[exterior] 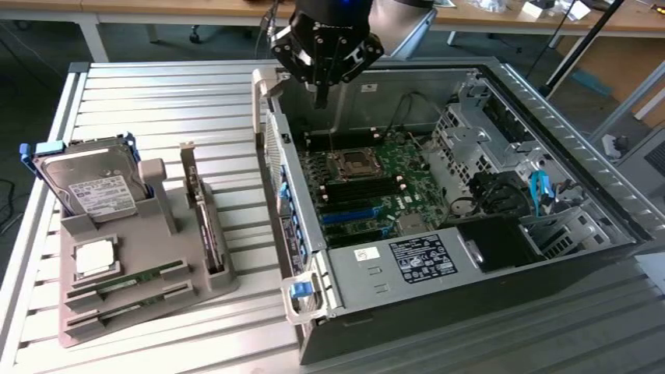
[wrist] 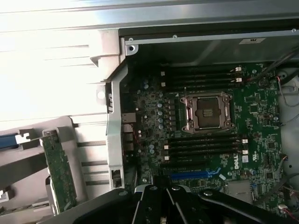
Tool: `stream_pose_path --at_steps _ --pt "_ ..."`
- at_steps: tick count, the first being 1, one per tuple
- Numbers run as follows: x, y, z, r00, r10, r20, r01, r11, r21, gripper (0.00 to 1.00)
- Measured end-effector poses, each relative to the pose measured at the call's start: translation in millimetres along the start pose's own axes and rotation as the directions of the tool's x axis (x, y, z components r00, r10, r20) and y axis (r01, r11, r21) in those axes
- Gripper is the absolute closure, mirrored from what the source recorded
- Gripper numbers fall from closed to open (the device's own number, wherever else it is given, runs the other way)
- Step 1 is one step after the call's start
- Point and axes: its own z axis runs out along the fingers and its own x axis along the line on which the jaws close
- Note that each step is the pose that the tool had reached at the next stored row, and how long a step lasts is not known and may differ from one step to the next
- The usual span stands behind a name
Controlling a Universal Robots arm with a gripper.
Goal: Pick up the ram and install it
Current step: 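Reach for the ram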
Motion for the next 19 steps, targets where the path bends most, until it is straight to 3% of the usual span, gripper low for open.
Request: stream_pose_path --at_steps 4,5,8,14,16,19 --pt "11.5 -0.9 -0.3 1.0000 0.000 0.0000 0.000 1.0000 0.0000 0.89" --pt "23.0 -1.8 -0.5 1.0000 0.000 0.0000 0.000 1.0000 0.0000 0.89" --pt "42.8 -3.2 -0.9 1.0000 0.000 0.0000 0.000 1.0000 0.0000 0.89" --pt "71.2 -5.4 -1.2 1.0000 0.000 0.0000 0.000 1.0000 0.0000 0.89" --pt "87.0 -6.6 -1.1 1.0000 0.000 -0.0001 0.000 1.0000 0.0000 0.89" --pt "101.5 -8.1 -0.3 1.0000 0.000 0.0000 0.000 1.0000 0.0000 0.89"
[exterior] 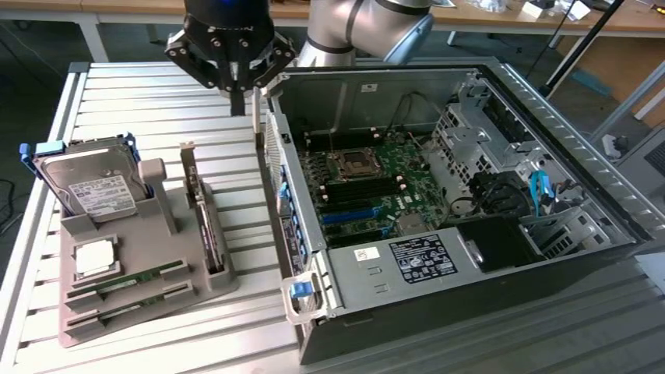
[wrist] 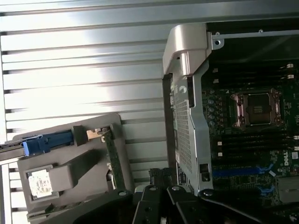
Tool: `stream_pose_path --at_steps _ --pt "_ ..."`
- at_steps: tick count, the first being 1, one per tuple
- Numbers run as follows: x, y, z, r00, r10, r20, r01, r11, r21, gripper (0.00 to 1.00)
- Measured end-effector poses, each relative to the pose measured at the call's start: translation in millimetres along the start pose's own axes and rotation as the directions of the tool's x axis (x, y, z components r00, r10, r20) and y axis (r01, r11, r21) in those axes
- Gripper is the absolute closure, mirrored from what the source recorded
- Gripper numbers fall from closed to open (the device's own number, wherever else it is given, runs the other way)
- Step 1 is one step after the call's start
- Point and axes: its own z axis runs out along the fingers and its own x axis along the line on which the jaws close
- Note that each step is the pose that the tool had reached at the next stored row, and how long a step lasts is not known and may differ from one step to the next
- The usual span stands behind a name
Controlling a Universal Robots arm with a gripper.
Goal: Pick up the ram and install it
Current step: 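Reach for the ram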
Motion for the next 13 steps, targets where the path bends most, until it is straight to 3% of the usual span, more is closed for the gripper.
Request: stream_pose_path --at_steps 4,13 --pt "14.3 -3.9 1.8 1.0000 0.000 0.0000 0.000 1.0000 0.0000 0.89" --pt "23.3 -20.9 3.1 1.0000 -0.004 -0.0002 0.004 1.0000 -0.0001 0.89"
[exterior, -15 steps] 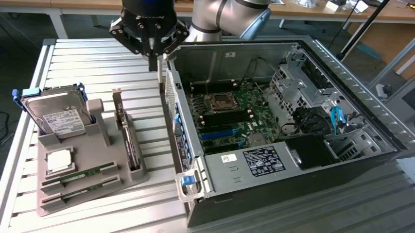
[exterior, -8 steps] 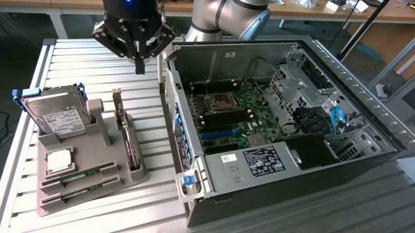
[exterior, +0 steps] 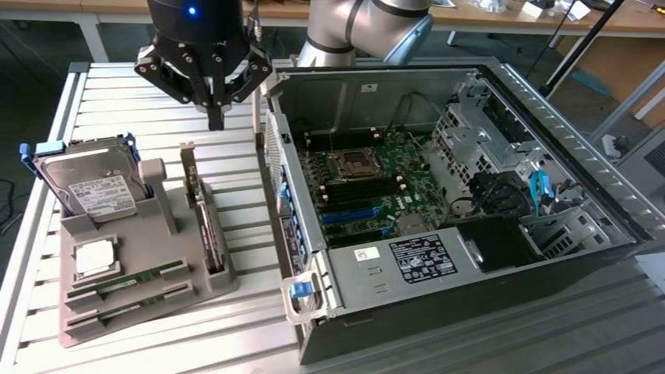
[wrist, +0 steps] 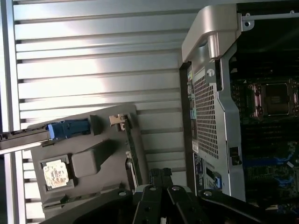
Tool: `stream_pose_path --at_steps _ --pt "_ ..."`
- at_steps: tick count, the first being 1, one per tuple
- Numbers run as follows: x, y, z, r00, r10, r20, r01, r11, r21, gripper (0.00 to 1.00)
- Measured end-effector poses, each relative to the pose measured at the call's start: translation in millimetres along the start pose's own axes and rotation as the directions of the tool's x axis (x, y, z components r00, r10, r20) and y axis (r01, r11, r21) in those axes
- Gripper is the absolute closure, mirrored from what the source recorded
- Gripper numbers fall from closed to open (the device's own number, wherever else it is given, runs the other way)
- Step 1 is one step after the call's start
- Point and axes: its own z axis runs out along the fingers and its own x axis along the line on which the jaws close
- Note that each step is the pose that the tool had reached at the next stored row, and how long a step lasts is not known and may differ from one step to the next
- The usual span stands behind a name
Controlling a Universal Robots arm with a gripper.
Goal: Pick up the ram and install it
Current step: 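Reach for the ram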
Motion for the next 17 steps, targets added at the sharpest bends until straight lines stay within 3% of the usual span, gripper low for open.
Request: stream_pose_path --at_steps 8,17 --pt "2.7 -21.0 -0.1 1.0000 0.000 0.0000 0.000 1.0000 0.0005 0.89" --pt "1.6 -47.4 -0.5 1.0000 -0.001 0.0003 0.001 1.0000 0.0068 0.89"
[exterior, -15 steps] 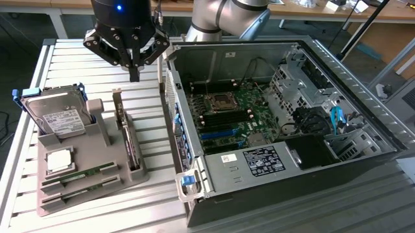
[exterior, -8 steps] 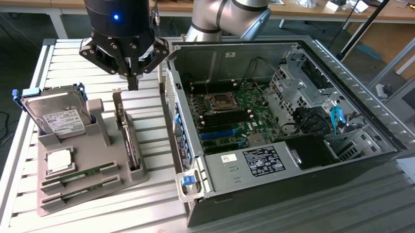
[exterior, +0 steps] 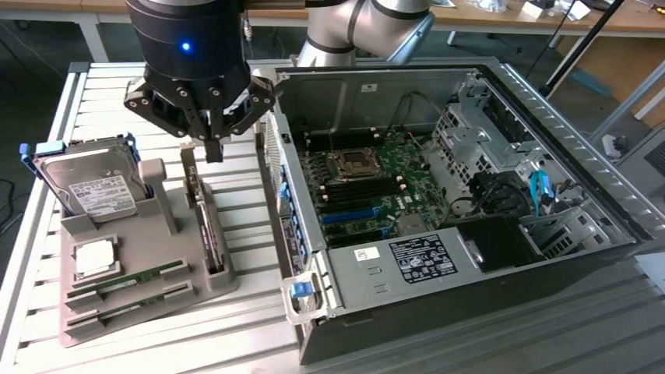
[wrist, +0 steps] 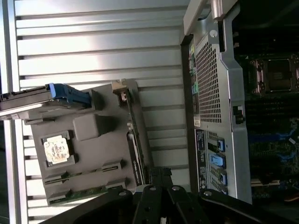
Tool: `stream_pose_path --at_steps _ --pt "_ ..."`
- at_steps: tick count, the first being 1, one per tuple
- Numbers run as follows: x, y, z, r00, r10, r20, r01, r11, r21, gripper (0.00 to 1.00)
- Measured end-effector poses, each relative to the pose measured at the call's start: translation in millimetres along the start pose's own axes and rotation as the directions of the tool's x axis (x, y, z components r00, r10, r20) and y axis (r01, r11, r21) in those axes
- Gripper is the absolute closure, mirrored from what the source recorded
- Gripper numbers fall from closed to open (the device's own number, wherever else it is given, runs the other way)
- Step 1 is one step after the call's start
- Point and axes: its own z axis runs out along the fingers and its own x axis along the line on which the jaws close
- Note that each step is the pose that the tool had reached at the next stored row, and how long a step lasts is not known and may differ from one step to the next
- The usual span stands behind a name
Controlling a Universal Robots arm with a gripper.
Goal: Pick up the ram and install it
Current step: 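Reach for the ram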
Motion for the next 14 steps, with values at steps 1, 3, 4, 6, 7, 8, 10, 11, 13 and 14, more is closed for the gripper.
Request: stream_pose_path --at_steps 1,3,4,6,7,8,10,11,13,14 --pt "0.2 -2.6 0.0 1.0000 0.000 0.0001 0.000 1.0000 0.0000 0.89" --pt "1.2 -8.0 0.2 1.0000 0.000 0.0000 0.000 1.0000 0.0000 0.89" --pt "2.4 -10.2 0.7 1.0000 -0.001 0.0001 0.001 1.0000 0.0000 0.89" --pt "7.2 -13.8 2.1 1.0000 -0.001 0.0002 0.001 1.0000 -0.0001 0.89" --pt "10.0 -15.0 2.6 1.0000 -0.001 0.0000 0.001 1.0000 0.0001 0.89" --pt "13.9 -16.4 3.4 1.0000 -0.001 0.0000 0.001 1.0000 0.0000 0.89" --pt "20.7 -19.2 5.4 1.0000 -0.001 0.0001 0.001 1.0000 0.0000 0.89" --pt "23.4 -20.7 6.3 1.0000 -0.001 0.0001 0.001 1.0000 -0.0001 0.89" --pt "26.6 -24.4 7.9 1.0000 -0.001 0.0000 0.001 1.0000 0.0000 0.89" --pt "27.5 -26.5 8.7 1.0000 -0.001 0.0000 0.001 1.0000 0.0000 0.89"
